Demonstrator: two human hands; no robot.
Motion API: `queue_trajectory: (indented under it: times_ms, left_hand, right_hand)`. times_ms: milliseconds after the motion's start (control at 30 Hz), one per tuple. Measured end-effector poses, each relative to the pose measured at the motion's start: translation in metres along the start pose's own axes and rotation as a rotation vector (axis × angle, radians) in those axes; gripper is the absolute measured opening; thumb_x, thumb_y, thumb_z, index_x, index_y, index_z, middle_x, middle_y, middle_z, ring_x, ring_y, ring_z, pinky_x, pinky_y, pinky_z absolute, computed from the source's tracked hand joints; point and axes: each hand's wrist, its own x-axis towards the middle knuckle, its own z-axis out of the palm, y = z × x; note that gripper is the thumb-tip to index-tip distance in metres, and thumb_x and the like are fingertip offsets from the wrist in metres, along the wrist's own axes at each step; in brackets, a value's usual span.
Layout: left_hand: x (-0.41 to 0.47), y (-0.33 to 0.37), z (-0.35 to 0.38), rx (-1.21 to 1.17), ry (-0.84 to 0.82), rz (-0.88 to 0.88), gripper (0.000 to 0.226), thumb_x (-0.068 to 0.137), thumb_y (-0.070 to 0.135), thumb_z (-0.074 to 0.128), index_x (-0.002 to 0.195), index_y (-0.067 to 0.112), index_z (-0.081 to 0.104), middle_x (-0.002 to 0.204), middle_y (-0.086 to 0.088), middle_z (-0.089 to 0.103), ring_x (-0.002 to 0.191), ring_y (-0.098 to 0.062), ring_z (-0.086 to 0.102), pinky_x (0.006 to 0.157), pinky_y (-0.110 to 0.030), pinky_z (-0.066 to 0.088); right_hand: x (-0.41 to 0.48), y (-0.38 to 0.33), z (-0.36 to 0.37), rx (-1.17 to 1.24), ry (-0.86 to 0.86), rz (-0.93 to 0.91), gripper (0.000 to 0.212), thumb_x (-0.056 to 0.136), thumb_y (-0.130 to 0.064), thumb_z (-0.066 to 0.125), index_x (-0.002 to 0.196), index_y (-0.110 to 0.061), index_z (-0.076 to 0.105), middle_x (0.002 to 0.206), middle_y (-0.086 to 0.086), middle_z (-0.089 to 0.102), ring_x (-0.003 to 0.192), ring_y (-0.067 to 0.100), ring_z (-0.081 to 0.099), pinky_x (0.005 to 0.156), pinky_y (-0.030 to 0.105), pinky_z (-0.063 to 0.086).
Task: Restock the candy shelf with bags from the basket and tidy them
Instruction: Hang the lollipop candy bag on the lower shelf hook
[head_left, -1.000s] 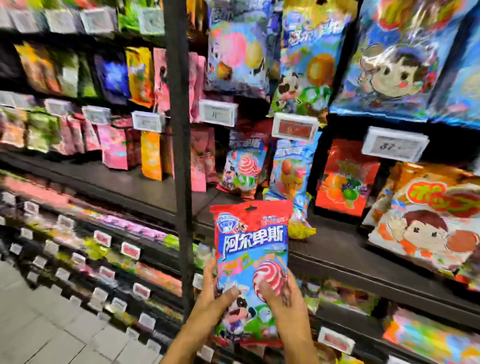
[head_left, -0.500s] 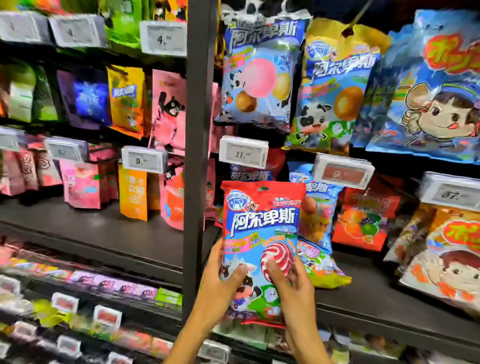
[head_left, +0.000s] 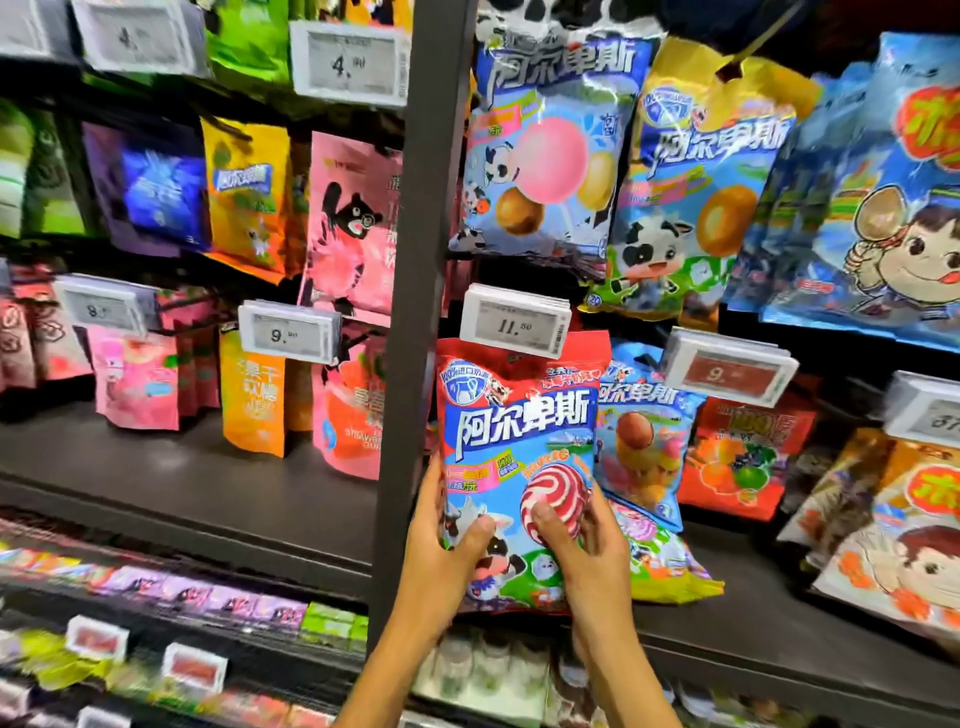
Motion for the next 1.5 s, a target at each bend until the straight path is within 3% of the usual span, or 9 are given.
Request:
queue_trajectory:
  times_ms: [133,367,600,800,933,1033,1267,1400,1500]
  left_hand:
    - [0.005,-0.004,-0.001,-0.021,-0.016,-0.008,0.077,0.071,0.043,0.074,0.14,0.039,0.04,0.124,0.005,0.066,0.105,-0.02,0.069,0.062,-0.031,0.059]
    - [0.003,-0.013,-0.002,-0.021,-0.004,0.019,0.088,0.071,0.044,0.072,0.148,0.034,0.031,0.136,0.003,0.059,0.116,-0.022,0.064,0.072,-0.037,0.06]
    - [0.011,-0.012,0.001,-0.023,0.005,-0.005,0.079,0.074,0.051,0.07,0.144,0.041,0.034,0.122,0.014,0.065,0.108,-0.012,0.067,0.072,-0.028,0.059]
    - [0.017,-0.019,-0.001,0.03,-0.008,-0.035,0.08,0.081,0.046,0.069,0.148,0.041,0.027,0.129,0.007,0.062,0.112,-0.016,0.066,0.086,-0.045,0.058]
    - [0.024,-0.019,0.004,0.054,0.026,-0.036,0.082,0.083,0.043,0.067,0.151,0.037,0.021,0.131,0.012,0.059,0.109,-0.007,0.066,0.076,-0.025,0.058]
    - [0.034,-0.019,0.007,0.108,0.063,-0.019,0.076,0.082,0.044,0.066,0.146,0.034,0.027,0.13,0.009,0.059,0.107,-0.008,0.067,0.078,-0.028,0.059]
    - [0.072,-0.028,0.021,0.511,0.163,-0.067,0.07,0.093,0.045,0.046,0.154,0.028,0.016,0.147,-0.004,0.042,0.13,-0.023,0.047,0.105,-0.048,0.042]
    - [0.091,-0.039,0.024,0.553,0.175,-0.117,0.055,0.093,0.033,0.042,0.147,0.029,0.032,0.135,-0.005,0.055,0.119,-0.029,0.055,0.098,-0.048,0.045]
    - [0.099,-0.047,0.024,0.46,0.143,-0.094,0.051,0.095,0.025,0.043,0.145,0.028,0.036,0.134,-0.004,0.057,0.115,-0.027,0.058,0.096,-0.047,0.047]
  right_hand:
    - [0.003,-0.003,0.003,-0.003,0.001,-0.03,0.064,0.054,-0.064,0.083,0.113,-0.047,0.064,0.115,-0.01,0.071,0.107,0.01,0.067,0.084,0.028,0.058]
    - [0.005,0.005,-0.001,-0.022,-0.006,-0.029,0.071,0.062,-0.054,0.085,0.126,-0.034,0.06,0.121,-0.005,0.069,0.112,0.015,0.065,0.095,0.042,0.055]
    - [0.015,0.004,0.005,-0.018,-0.007,-0.014,0.064,0.061,-0.06,0.082,0.119,-0.038,0.063,0.115,-0.008,0.071,0.106,0.011,0.068,0.079,0.024,0.057]
    - [0.02,0.013,0.006,-0.009,-0.012,0.027,0.057,0.068,-0.053,0.078,0.12,-0.039,0.062,0.115,-0.009,0.071,0.107,0.011,0.068,0.085,0.029,0.058]
    - [0.029,0.013,0.007,0.01,-0.006,0.063,0.059,0.07,-0.052,0.077,0.124,-0.034,0.061,0.116,-0.006,0.071,0.108,0.014,0.068,0.091,0.042,0.056]
    - [0.042,0.015,0.01,0.025,0.013,0.097,0.064,0.068,-0.054,0.078,0.124,-0.029,0.062,0.115,-0.004,0.072,0.108,0.016,0.068,0.095,0.045,0.054]
    - [0.079,0.029,0.024,-0.071,0.071,0.032,0.058,0.073,-0.054,0.072,0.123,-0.026,0.061,0.115,-0.006,0.071,0.107,0.009,0.067,0.093,0.031,0.054]
    - [0.097,0.043,0.028,-0.185,0.108,0.004,0.064,0.076,-0.047,0.073,0.133,-0.025,0.052,0.12,-0.004,0.067,0.109,0.011,0.065,0.097,0.035,0.052]
    - [0.103,0.052,0.034,-0.292,0.138,-0.016,0.064,0.086,-0.035,0.071,0.141,-0.022,0.043,0.126,-0.001,0.063,0.11,0.012,0.061,0.092,0.019,0.047]
